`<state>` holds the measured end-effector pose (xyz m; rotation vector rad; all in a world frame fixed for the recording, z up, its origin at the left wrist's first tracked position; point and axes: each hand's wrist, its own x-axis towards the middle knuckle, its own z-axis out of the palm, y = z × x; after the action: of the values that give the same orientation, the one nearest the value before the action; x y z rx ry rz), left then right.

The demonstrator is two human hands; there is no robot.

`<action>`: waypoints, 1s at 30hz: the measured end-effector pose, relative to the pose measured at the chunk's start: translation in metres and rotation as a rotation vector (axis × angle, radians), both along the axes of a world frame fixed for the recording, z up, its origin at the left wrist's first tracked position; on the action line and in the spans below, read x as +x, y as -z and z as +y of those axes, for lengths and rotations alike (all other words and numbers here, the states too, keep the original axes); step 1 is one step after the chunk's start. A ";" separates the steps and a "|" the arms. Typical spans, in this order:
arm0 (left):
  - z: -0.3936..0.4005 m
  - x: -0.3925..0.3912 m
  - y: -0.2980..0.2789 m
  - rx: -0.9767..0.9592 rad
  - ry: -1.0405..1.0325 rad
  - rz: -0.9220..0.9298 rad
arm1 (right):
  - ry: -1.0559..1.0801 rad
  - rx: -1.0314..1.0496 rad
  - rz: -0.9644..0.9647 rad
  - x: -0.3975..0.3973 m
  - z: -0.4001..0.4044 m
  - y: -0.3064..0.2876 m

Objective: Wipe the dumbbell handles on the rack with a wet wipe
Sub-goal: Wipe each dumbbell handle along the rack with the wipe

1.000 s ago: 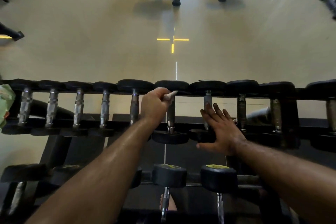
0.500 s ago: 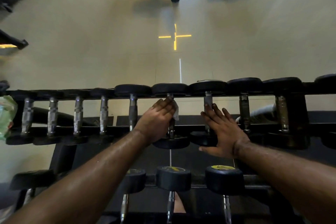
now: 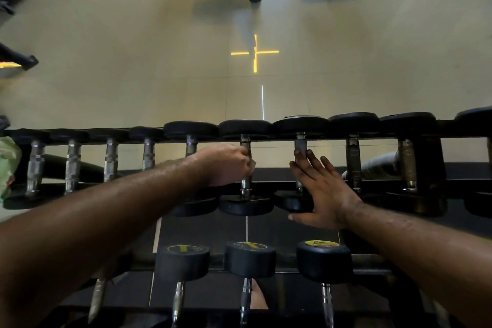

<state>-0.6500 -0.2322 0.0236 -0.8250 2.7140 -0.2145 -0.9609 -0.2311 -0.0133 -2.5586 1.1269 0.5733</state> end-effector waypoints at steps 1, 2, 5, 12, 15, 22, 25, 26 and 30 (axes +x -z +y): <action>-0.001 0.000 -0.002 -0.020 -0.043 0.052 | -0.036 -0.003 0.010 -0.002 -0.003 -0.003; -0.002 0.000 -0.001 -0.050 -0.088 0.110 | -0.078 -0.005 0.004 -0.005 -0.006 -0.006; 0.007 -0.004 0.017 -0.105 -0.242 0.180 | -0.238 -0.111 -0.063 -0.022 -0.020 -0.009; 0.042 -0.009 0.013 0.339 -0.211 0.158 | -0.284 -0.191 -0.109 -0.040 -0.024 0.012; 0.028 -0.003 0.008 0.137 -0.344 0.358 | -0.286 -0.181 -0.095 -0.039 -0.022 0.011; 0.038 -0.017 0.009 0.153 -0.277 0.194 | -0.284 -0.218 -0.096 -0.037 -0.022 0.012; 0.041 -0.029 -0.008 0.405 -0.401 0.018 | -0.284 -0.226 -0.101 -0.037 -0.021 0.013; 0.038 -0.034 -0.013 0.460 -0.533 0.049 | -0.288 -0.243 -0.113 -0.037 -0.022 0.013; 0.030 -0.064 -0.014 0.511 -0.864 0.339 | -0.298 -0.272 -0.134 -0.037 -0.021 0.014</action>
<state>-0.7138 -0.2022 0.0373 -1.8359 2.2138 0.8180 -0.9982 -0.2522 -0.0270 -2.9766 0.8335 0.3218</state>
